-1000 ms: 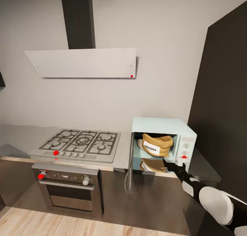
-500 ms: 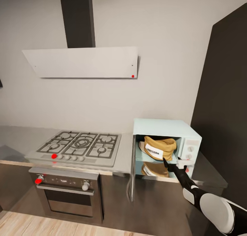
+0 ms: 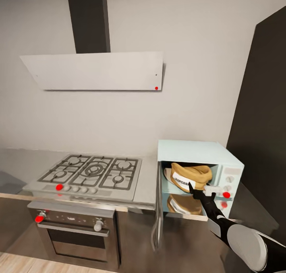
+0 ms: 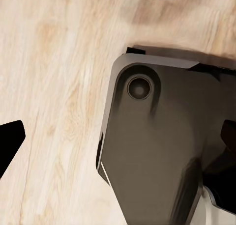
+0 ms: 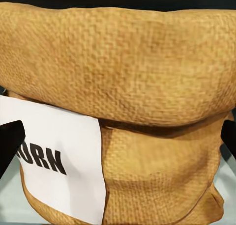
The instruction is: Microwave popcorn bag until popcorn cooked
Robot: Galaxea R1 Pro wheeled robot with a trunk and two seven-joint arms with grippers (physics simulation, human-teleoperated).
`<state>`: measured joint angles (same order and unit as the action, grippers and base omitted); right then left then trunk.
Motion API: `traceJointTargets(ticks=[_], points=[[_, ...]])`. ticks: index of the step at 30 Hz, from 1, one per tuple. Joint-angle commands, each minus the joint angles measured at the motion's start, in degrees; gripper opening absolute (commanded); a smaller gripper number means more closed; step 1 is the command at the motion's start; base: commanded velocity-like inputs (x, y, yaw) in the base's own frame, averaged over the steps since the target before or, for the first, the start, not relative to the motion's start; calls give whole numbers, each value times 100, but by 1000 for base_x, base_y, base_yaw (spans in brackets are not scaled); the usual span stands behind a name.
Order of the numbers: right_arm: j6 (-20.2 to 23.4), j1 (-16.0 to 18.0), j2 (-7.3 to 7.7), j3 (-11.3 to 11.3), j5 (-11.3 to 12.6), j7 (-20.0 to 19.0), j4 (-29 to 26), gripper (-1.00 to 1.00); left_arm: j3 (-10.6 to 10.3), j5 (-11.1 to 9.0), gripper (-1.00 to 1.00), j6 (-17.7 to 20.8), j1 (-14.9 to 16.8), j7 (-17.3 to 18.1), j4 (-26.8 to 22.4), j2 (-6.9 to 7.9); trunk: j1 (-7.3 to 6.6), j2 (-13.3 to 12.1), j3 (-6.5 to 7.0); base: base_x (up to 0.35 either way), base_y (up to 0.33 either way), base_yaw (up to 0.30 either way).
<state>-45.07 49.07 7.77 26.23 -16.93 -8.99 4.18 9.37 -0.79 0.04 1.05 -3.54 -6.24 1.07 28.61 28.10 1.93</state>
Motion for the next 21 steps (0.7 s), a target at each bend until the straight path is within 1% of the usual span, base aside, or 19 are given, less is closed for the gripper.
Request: traceJointTargets(ticks=[1,5,10,13,16,21], points=[[-23,6,5,49,-21,-24,22,100,21,-9,100,2,1,-7,-2,-1,3,3,-2,173,0,0],[-24,6,5,48,-21,-24,22,100,21,-9,100,-8,1,-7,-3,-1,3,3,-2,252,0,0],[-23,6,5,48,-21,-24,22,100,21,-9,100,-9,1,-7,-1,-1,3,3,-2,65,0,0],[-22,6,5,49,-21,-24,22,100,21,-9,100,-10,1,-7,0,-1,3,3,-2,196,0,0],[-28,6,5,49,-21,-24,22,100,21,-9,100,-12,1,-7,0,-1,3,3,-2,70,0,0],[-192,6,5,47,-21,-24,22,100,18,-9,100,-12,1,-7,-1,-1,3,3,-2,192,51,0]])
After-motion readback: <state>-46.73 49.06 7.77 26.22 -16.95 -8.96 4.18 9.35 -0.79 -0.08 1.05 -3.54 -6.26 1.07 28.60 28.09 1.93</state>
